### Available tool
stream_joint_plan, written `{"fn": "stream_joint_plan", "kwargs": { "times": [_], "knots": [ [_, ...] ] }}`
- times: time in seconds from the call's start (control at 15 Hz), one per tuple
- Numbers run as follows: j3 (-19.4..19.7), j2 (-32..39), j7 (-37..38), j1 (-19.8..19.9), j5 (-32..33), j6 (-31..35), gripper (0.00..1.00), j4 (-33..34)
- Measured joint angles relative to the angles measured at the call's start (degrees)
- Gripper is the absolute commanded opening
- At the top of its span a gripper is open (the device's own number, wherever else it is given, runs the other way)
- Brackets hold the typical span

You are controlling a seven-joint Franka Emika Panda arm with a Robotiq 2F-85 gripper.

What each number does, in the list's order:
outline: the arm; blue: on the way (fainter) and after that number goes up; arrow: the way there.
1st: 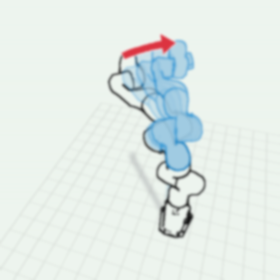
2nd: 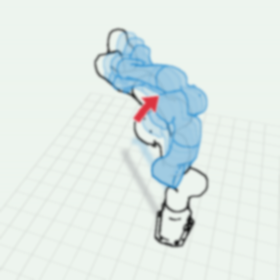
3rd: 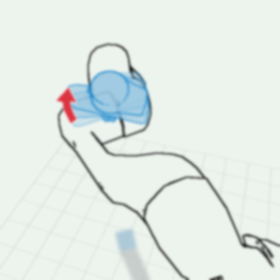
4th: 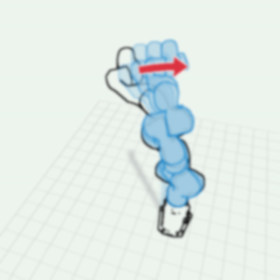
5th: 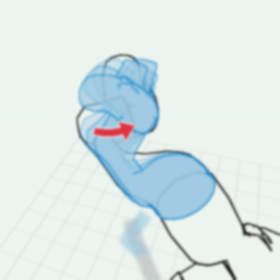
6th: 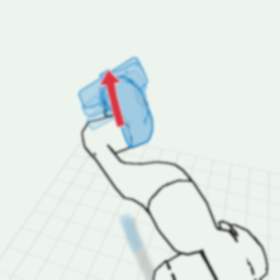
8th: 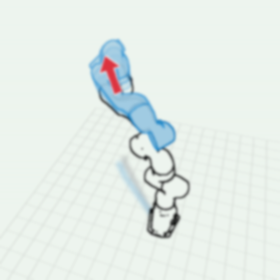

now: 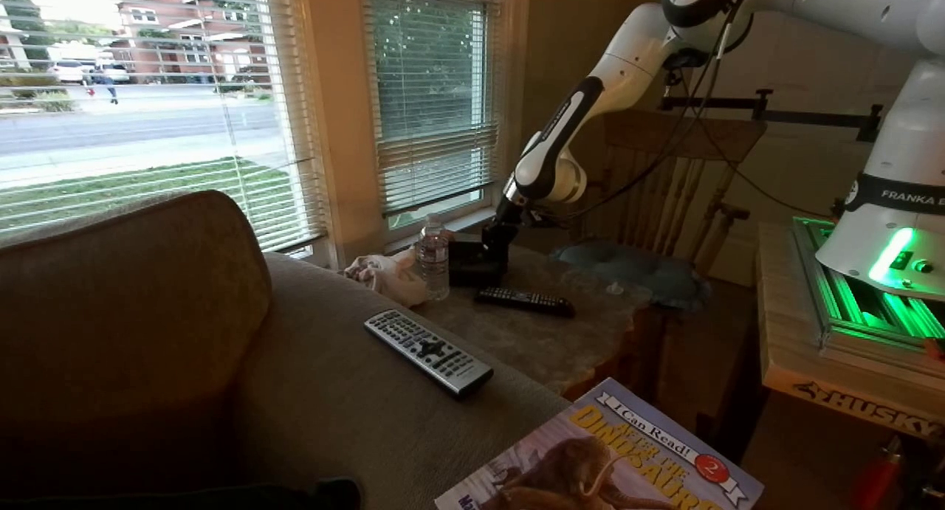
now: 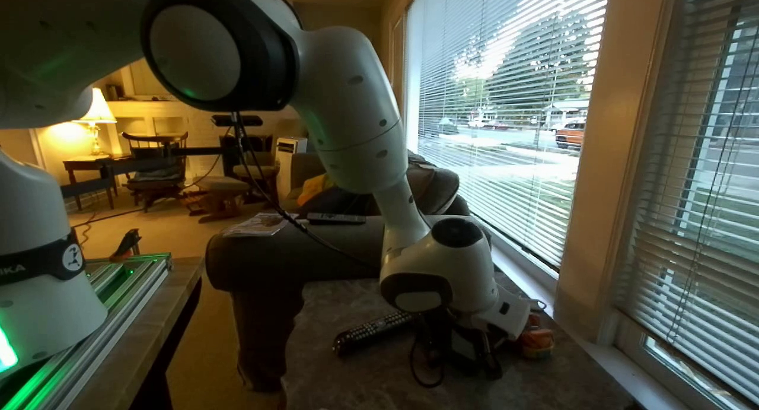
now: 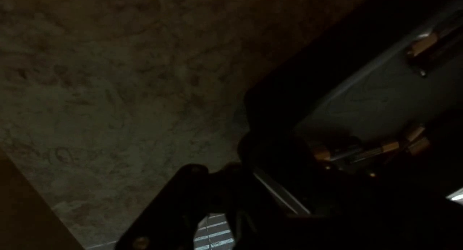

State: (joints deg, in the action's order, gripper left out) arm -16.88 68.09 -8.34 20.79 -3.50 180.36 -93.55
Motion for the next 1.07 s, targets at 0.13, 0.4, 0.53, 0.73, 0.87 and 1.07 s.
{"fn": "stream_joint_plan", "kwargs": {
  "times": [0.13, 0.4, 0.53, 0.73, 0.87, 1.07],
  "knots": [
    [1.1, -0.2, 3.1, -1.6, -0.2, 2.5, 0.05, -1.0],
    [3.4, -0.6, 8.0, -4.8, -0.8, 6.2, 0.05, -2.2],
    [4.4, -0.7, 9.8, -6.1, -0.9, 7.1, 0.05, -2.5],
    [5.0, -0.7, 11.3, -7.0, -0.9, 8.2, 0.05, -2.8],
    [5.0, -0.7, 11.7, -7.2, -0.9, 8.6, 0.05, -3.0],
    [4.9, -0.8, 11.8, -7.6, -0.9, 9.0, 0.05, -3.0]
  ]
}}
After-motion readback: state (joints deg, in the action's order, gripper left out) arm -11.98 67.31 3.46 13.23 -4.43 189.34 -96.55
